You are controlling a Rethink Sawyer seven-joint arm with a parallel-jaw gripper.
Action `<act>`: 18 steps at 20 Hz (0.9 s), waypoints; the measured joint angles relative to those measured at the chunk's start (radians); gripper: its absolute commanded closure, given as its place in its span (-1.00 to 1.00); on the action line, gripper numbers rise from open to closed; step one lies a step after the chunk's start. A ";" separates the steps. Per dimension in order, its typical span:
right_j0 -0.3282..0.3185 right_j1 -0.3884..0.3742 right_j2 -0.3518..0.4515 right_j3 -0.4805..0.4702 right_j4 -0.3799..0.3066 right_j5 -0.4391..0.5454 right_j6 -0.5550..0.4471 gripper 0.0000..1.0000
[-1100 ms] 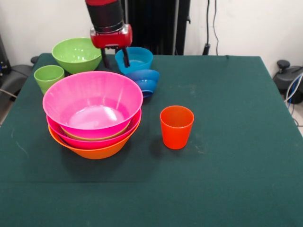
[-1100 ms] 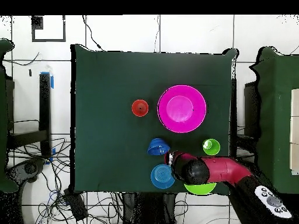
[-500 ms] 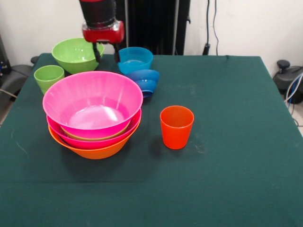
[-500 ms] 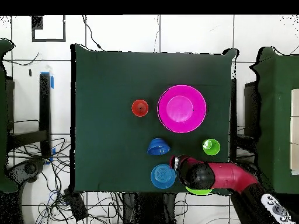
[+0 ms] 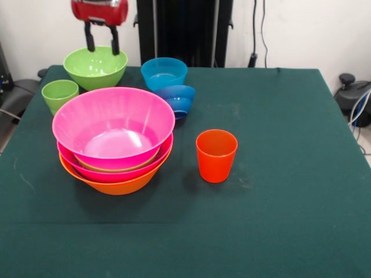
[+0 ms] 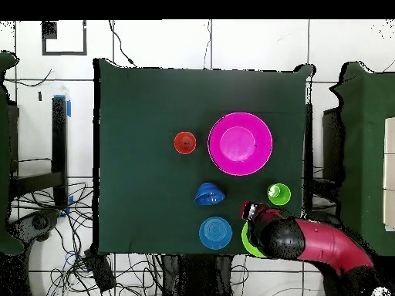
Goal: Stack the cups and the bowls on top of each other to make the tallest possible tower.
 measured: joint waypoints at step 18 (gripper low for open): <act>0.001 0.075 -0.171 0.053 0.016 -0.125 0.000 -1.00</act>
